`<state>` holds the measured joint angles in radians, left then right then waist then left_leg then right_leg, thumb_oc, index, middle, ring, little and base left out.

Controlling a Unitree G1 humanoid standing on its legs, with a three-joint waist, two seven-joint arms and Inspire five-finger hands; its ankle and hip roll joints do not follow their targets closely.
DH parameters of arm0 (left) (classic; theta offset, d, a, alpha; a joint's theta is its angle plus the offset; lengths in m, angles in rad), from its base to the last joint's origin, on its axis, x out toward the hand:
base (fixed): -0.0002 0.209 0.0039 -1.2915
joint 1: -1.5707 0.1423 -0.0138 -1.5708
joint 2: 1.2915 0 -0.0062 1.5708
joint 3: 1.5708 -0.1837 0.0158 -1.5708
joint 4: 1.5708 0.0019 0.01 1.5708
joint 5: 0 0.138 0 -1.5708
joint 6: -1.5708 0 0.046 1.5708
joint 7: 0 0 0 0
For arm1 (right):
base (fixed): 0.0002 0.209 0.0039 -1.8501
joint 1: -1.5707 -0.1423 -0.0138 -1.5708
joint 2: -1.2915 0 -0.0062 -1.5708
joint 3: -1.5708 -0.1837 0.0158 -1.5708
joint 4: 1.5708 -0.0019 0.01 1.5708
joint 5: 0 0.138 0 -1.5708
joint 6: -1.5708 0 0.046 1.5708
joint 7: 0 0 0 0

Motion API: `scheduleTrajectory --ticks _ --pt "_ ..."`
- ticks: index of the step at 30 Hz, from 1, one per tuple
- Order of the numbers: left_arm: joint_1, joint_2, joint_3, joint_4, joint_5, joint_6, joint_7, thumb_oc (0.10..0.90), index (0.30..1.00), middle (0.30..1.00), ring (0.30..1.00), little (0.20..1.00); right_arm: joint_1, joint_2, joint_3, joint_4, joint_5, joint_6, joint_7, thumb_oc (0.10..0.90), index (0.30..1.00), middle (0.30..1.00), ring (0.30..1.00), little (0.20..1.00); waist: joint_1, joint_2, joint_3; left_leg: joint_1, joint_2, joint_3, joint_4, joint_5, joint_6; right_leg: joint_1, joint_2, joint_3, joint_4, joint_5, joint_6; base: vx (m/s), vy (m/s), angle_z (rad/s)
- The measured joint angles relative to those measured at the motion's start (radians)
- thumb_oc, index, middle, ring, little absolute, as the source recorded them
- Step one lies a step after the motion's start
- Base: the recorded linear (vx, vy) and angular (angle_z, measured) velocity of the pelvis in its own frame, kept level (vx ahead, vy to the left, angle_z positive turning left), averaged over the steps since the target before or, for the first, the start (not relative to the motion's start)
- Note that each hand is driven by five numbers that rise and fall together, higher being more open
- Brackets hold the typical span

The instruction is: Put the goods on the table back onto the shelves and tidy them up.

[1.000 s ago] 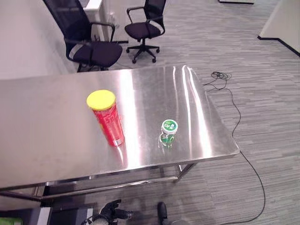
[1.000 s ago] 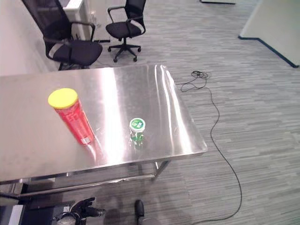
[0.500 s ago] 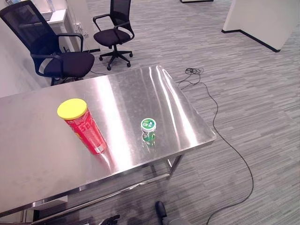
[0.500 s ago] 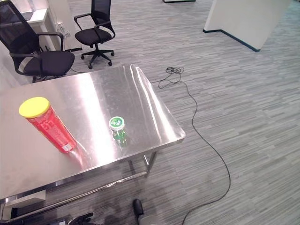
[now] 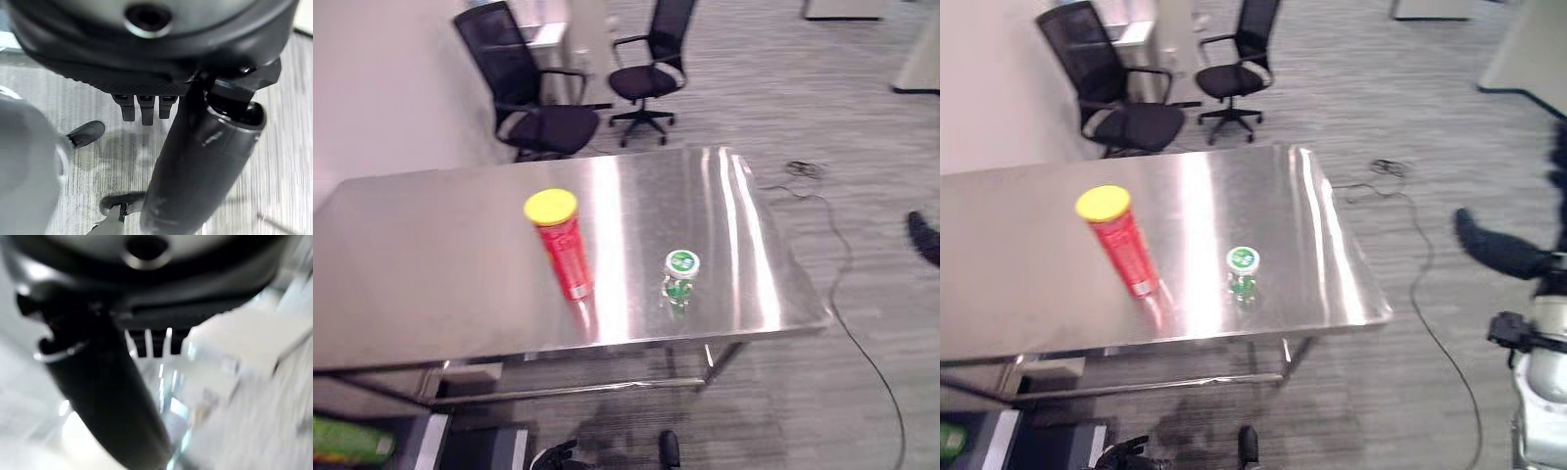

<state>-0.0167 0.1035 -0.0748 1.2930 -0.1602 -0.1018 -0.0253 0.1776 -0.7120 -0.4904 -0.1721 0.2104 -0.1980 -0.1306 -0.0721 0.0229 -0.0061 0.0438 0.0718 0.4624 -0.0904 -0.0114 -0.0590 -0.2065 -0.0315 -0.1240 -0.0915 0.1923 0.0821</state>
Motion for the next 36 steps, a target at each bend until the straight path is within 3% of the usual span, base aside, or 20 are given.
scheduleTrajectory --ticks 9,14,24,36 --pt "0.002 0.018 -0.001 -0.010 -0.006 -0.001 0.001 0.800 0.900 0.900 0.900 0.900 -0.029 0.025 0.053 -0.006 0.036 0.000 0.026 0.800 0.900 0.900 0.900 0.900 -0.017 -0.040 0.017 0.011 -0.013 -0.009 -0.001 -0.004 0.012 0.022 -0.019 -0.009 0.000 -0.006 0.007 0.00 -0.010 0.02" --pt "0.001 0.009 -0.003 -0.010 -0.006 -0.001 0.001 0.800 0.900 0.900 0.900 0.900 -0.032 0.031 0.125 -0.010 0.063 0.000 0.069 0.800 0.900 0.900 0.900 0.900 -0.016 -0.038 0.016 0.021 -0.013 -0.011 0.000 -0.003 0.012 0.025 -0.017 -0.010 0.000 -0.003 0.003 0.00 -0.001 0.01" --pt "0.002 0.011 -0.006 -0.019 -0.007 -0.002 0.001 0.800 0.900 0.900 0.900 0.900 -0.040 0.068 0.286 -0.001 0.072 0.004 0.122 0.800 0.900 0.900 0.900 0.900 0.025 -0.035 0.017 0.023 -0.009 -0.039 -0.004 -0.003 0.013 0.049 -0.022 -0.039 -0.001 -0.012 -0.007 0.02 -0.010 0.08" --pt "0.006 0.016 -0.032 -0.041 -0.021 -0.002 0.019 0.800 0.900 0.900 0.900 0.900 -0.070 0.110 0.288 -0.002 0.121 0.004 0.126 0.800 0.900 0.900 0.900 0.900 0.050 -0.037 0.019 0.020 -0.007 -0.069 0.000 0.002 0.013 0.059 -0.026 -0.067 -0.001 -0.016 -0.008 0.01 -0.002 0.06"
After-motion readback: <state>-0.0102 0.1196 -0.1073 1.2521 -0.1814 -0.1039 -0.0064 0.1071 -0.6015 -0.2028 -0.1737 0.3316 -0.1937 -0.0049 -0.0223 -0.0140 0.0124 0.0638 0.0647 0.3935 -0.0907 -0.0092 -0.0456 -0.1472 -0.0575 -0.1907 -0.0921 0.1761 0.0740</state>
